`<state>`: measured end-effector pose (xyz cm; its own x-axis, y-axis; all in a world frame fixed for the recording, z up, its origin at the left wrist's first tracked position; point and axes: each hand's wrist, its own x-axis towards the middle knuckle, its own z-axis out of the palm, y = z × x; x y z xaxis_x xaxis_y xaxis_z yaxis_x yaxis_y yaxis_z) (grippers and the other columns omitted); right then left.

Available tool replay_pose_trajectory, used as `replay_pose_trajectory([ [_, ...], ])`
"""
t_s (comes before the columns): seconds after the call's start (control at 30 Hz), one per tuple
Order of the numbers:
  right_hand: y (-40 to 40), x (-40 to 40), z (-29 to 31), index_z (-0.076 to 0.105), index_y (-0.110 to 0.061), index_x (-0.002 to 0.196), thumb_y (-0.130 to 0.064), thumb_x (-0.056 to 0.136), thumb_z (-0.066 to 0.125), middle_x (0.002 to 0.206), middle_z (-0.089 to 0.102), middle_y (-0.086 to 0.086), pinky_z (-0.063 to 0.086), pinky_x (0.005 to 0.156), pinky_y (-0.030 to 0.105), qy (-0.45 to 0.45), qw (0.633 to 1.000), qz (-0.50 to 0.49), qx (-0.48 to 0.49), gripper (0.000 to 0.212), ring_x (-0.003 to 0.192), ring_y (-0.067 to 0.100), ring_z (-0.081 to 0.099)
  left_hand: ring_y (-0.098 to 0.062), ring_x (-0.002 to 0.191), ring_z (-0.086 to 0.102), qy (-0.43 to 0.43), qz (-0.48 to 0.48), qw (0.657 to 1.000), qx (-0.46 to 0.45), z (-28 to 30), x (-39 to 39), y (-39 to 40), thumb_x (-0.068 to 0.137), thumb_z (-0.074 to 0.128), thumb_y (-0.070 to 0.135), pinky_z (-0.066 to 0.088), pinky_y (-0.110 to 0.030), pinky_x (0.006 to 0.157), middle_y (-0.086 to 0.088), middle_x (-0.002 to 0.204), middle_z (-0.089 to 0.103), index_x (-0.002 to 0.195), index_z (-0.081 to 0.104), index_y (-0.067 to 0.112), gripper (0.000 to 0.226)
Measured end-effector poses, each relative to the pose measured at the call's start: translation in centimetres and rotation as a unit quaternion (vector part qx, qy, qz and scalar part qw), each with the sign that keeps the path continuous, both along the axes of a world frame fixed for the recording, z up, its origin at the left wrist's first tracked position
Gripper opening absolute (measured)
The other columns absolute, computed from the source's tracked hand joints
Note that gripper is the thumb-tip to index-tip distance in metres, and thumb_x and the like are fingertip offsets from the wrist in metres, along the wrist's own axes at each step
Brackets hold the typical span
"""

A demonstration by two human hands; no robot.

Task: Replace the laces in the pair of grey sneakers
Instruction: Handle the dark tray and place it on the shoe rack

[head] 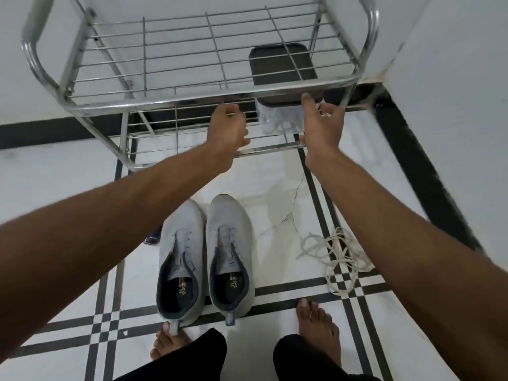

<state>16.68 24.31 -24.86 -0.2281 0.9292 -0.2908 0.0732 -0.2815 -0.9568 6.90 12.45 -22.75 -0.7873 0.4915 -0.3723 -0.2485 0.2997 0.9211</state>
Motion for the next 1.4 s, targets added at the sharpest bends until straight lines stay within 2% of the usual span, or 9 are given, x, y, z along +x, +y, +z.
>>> replay_pose_trajectory([
  [0.13,0.6,-0.9,-0.4,0.050,-0.020,0.101,-0.040,0.086,0.074,0.106,0.063,0.003,0.055,0.092,0.045,0.020,0.999,-0.025,-0.023,0.035,0.096,0.022,0.063,-0.010,0.077,0.059,-0.015,0.050,0.998,0.031,0.0,-0.7,2.2,0.101,0.050,0.023,0.057,-0.022,0.065,0.003,0.093,0.061,0.103,0.063,0.018,0.014],
  [0.27,1.1,-1.5,-0.1,0.049,-0.016,0.100,-0.032,0.086,0.074,0.095,0.062,0.003,0.058,0.081,0.041,0.018,0.999,-0.025,-0.028,0.033,0.080,0.021,0.060,-0.013,0.085,0.062,-0.023,0.044,0.998,0.039,-0.4,-0.1,3.9,0.098,0.055,0.019,0.060,-0.026,0.074,0.000,0.097,0.065,0.111,0.066,0.013,0.018],
  [0.4,1.2,-1.8,0.8,0.046,-0.015,0.095,-0.019,0.087,0.071,0.088,0.064,0.010,0.062,0.069,0.038,0.032,0.997,-0.033,-0.054,0.026,0.062,0.022,0.059,-0.014,0.074,0.061,-0.028,0.079,0.995,0.048,-0.1,0.5,4.9,0.092,0.068,0.015,0.060,-0.022,0.067,-0.004,0.090,0.064,0.097,0.064,0.010,0.008],
  [0.53,0.4,-0.6,1.7,0.054,-0.006,0.099,-0.011,0.089,0.067,0.094,0.064,0.012,0.064,0.069,0.036,0.071,0.991,-0.019,-0.109,0.017,0.071,0.024,0.068,-0.019,0.072,0.061,-0.049,0.092,0.993,0.050,0.4,0.7,4.3,0.088,0.069,0.003,0.059,-0.020,0.065,-0.008,0.086,0.064,0.079,0.062,0.009,0.013],
  [0.67,-1.7,2.5,2.6,0.061,-0.003,0.099,-0.008,0.089,0.066,0.096,0.065,0.012,0.063,0.066,0.031,0.089,0.985,0.005,-0.149,0.012,0.073,0.022,0.070,-0.016,0.072,0.066,-0.029,0.053,0.997,0.041,0.8,2.3,1.5,0.089,0.069,0.007,0.060,-0.023,0.070,-0.010,0.088,0.067,0.087,0.065,0.007,0.005],
  [0.8,-4.1,7.5,2.9,0.062,0.000,0.100,-0.006,0.088,0.066,0.081,0.061,0.009,0.062,0.067,0.032,0.097,0.977,0.018,-0.187,0.014,0.058,0.018,0.069,-0.017,0.066,0.068,-0.052,0.005,0.998,0.045,1.1,5.5,-2.3,0.086,0.072,0.008,0.060,-0.026,0.069,-0.010,0.087,0.069,0.106,0.057,0.004,0.025],
  [0.9,-6.3,11.4,2.1,0.062,0.005,0.112,-0.003,0.088,0.064,0.090,0.056,0.009,0.062,0.073,0.035,0.088,0.971,0.048,-0.216,0.025,0.060,0.018,0.069,-0.019,0.062,0.066,-0.080,-0.021,0.996,0.021,0.8,8.8,-5.2,0.084,0.073,0.004,0.060,-0.027,0.066,-0.011,0.080,0.068,0.104,0.051,0.008,0.030],
  [1.03,-8.3,16.1,0.4,0.060,0.003,0.101,0.001,0.089,0.063,0.090,0.051,0.012,0.062,0.073,0.034,0.100,0.957,0.070,-0.264,0.012,0.063,0.020,0.071,-0.018,0.059,0.066,-0.091,-0.042,0.995,0.004,-0.8,12.7,-8.2,0.084,0.072,0.003,0.061,-0.027,0.065,-0.011,0.080,0.064,0.105,0.048,0.010,0.032],
  [1.4,-10.8,21.2,-8.8,0.063,0.002,0.105,0.003,0.092,0.061,0.105,0.065,0.017,0.062,0.072,0.034,0.048,0.919,0.092,-0.380,0.013,0.074,0.024,0.075,-0.020,0.068,0.070,-0.133,-0.060,0.985,-0.093,-10.1,17.1,-11.4,0.088,0.071,0.001,0.062,-0.035,0.073,-0.009,0.085,0.062,0.098,0.044,0.013,0.031],
])
